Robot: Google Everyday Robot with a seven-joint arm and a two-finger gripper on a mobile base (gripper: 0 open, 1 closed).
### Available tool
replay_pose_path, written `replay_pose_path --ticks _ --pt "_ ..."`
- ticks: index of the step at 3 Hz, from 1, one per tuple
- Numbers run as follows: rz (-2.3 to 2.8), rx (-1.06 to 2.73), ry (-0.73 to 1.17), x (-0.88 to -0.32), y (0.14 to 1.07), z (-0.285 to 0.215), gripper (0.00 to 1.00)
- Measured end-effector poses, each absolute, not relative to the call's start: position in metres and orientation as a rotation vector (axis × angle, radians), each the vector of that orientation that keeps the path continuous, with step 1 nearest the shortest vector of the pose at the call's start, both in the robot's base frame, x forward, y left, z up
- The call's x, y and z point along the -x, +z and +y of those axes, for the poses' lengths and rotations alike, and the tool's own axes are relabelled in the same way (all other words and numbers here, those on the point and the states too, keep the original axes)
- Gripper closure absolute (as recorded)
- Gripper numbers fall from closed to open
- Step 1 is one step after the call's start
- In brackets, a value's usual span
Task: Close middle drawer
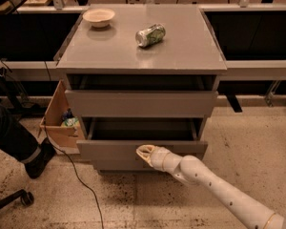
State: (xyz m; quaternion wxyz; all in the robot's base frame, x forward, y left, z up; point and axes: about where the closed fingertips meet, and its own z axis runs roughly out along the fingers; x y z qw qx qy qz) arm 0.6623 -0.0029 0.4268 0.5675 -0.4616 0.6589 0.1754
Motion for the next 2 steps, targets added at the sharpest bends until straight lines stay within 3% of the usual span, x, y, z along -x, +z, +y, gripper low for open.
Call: replay_pose_path --ticks 2 --pt "1.512 1.050 0.319 -0.721 0.434 0.016 1.00"
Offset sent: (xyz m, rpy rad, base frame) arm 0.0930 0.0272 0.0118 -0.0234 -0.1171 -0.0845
